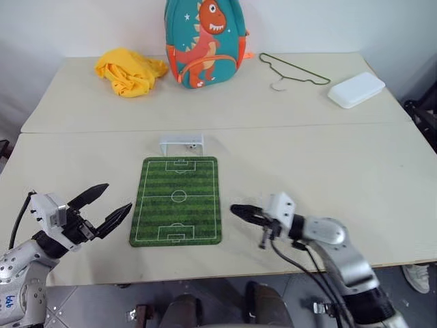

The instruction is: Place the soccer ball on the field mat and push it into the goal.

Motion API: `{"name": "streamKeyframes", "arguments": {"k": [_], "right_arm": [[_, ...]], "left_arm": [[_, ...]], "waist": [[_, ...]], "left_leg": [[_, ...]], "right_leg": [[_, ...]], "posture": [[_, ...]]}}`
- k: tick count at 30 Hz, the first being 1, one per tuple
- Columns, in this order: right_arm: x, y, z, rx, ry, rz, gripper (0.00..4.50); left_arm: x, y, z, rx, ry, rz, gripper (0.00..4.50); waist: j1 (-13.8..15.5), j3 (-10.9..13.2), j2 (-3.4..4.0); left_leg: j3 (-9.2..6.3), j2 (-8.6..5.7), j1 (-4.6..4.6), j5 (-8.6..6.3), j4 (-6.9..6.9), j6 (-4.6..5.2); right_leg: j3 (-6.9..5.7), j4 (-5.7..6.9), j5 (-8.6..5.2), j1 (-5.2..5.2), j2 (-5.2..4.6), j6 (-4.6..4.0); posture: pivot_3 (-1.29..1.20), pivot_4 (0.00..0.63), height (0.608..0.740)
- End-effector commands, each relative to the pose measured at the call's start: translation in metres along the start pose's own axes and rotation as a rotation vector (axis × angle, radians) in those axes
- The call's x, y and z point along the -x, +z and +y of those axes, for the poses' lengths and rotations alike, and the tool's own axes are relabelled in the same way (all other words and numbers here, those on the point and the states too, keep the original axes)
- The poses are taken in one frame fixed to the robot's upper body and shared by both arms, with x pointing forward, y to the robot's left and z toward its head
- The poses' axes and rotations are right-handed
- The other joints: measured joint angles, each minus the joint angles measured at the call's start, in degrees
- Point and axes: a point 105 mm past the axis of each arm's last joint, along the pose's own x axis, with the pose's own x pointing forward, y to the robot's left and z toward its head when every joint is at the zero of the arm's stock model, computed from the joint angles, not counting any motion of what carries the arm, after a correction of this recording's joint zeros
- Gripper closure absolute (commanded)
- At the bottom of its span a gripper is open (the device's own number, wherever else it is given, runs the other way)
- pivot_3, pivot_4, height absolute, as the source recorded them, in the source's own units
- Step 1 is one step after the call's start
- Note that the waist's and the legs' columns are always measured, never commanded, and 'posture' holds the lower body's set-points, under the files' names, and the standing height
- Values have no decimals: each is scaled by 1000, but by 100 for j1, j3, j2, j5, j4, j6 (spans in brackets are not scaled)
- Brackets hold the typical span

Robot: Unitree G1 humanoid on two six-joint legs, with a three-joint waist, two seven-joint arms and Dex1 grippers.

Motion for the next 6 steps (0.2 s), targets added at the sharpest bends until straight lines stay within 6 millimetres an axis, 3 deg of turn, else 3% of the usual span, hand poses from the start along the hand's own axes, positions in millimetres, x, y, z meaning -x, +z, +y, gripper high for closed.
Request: {"name": "streamKeyframes", "arguments": {"k": [1,4,6], "right_arm": [[48,4,-12,41,-37,-17,4460],[101,-2,-35,37,-147,67,4080],[109,-1,-40,74,-172,78,3586]], "left_arm": [[-1,1,8,-94,23,61,0],[2,1,17,-140,11,68,0],[1,0,17,-150,-13,65,0]], "waist": [[-2,0,0],[10,1,-1],[14,1,-1]], "left_leg": [[0,1,2,0,-1,0],[6,1,3,0,-3,1],[13,1,5,-2,1,4]], "right_leg": [[0,0,0,0,0,0],[2,-2,0,1,0,0],[7,-3,2,3,-1,3]], "posture": [[0,150,740],[0,150,740],[0,150,740]]}}
